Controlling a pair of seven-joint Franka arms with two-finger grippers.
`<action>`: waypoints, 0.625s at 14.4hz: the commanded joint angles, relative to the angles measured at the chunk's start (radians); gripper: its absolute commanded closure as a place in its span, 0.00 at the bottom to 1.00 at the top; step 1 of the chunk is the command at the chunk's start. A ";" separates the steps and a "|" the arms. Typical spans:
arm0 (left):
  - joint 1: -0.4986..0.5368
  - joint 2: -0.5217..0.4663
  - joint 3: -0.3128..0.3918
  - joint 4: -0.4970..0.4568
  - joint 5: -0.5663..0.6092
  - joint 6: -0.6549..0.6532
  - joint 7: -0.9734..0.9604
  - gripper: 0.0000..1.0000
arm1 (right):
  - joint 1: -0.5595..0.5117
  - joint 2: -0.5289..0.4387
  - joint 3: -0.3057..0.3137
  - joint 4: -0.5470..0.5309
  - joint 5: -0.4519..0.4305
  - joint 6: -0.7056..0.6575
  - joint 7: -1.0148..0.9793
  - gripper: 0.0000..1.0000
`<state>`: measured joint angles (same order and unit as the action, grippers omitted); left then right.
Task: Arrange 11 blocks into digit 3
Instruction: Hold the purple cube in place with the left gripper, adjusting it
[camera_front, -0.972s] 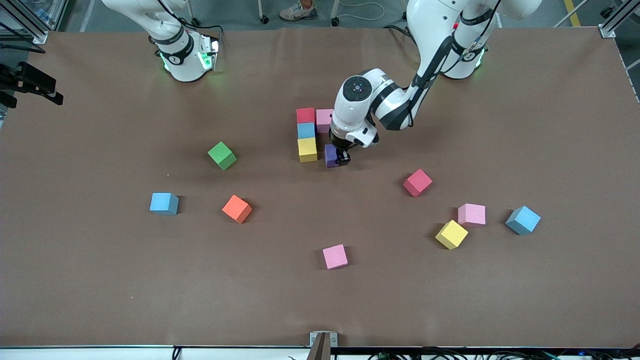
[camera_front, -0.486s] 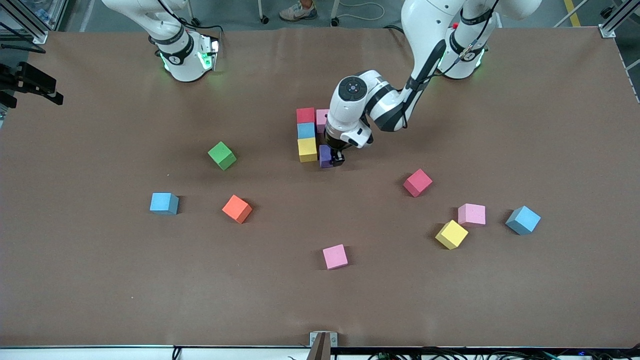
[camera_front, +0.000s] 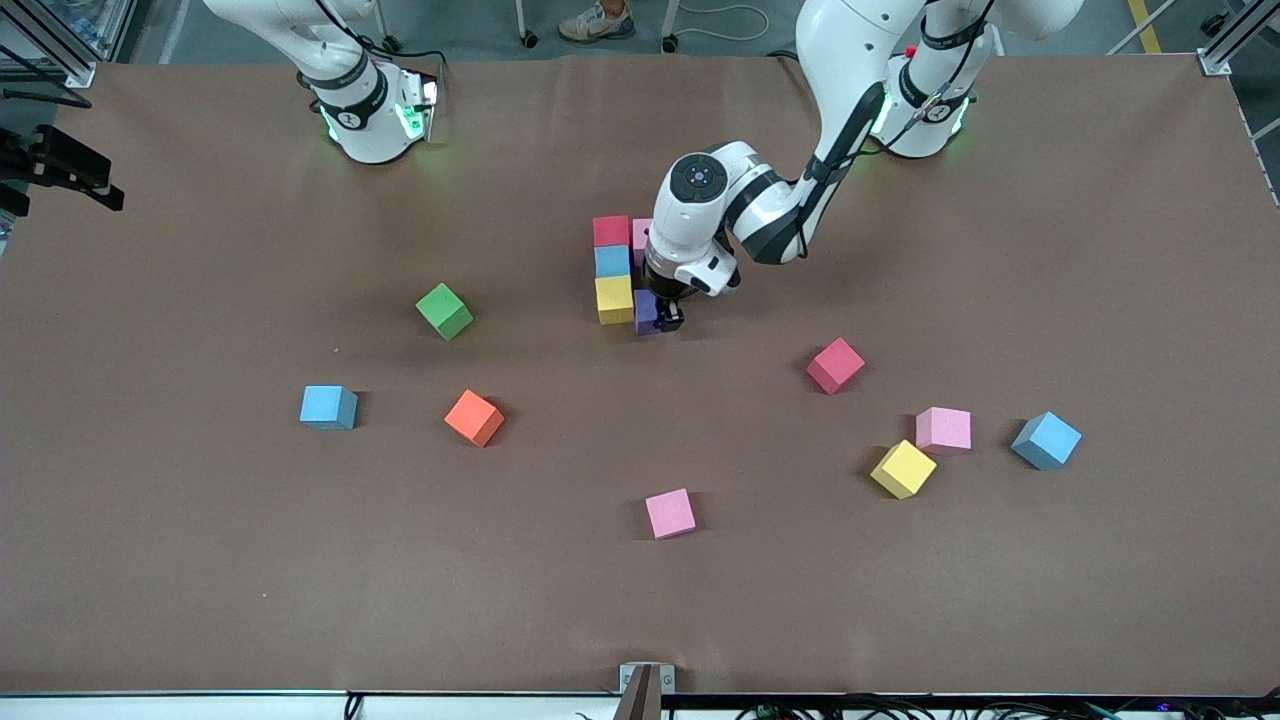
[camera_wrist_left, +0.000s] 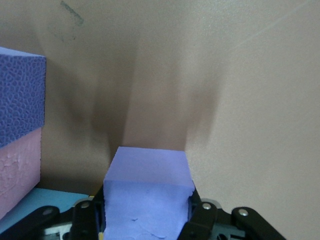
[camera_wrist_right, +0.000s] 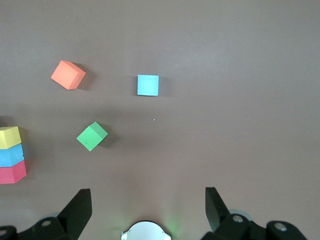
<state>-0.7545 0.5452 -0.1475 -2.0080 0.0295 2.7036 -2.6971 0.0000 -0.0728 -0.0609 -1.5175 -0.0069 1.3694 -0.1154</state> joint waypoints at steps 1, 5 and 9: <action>-0.016 0.019 0.009 0.014 0.023 -0.004 -0.021 0.86 | 0.005 -0.016 0.003 -0.012 -0.022 0.007 -0.001 0.00; -0.012 0.002 0.009 0.006 0.024 -0.042 -0.018 0.86 | 0.005 -0.016 0.003 -0.012 -0.022 0.005 -0.001 0.00; -0.016 -0.001 0.005 0.003 0.058 -0.045 -0.024 0.86 | 0.005 -0.016 0.003 -0.013 -0.021 0.003 -0.001 0.00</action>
<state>-0.7589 0.5453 -0.1471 -2.0021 0.0615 2.6839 -2.6971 0.0000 -0.0728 -0.0609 -1.5175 -0.0098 1.3696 -0.1155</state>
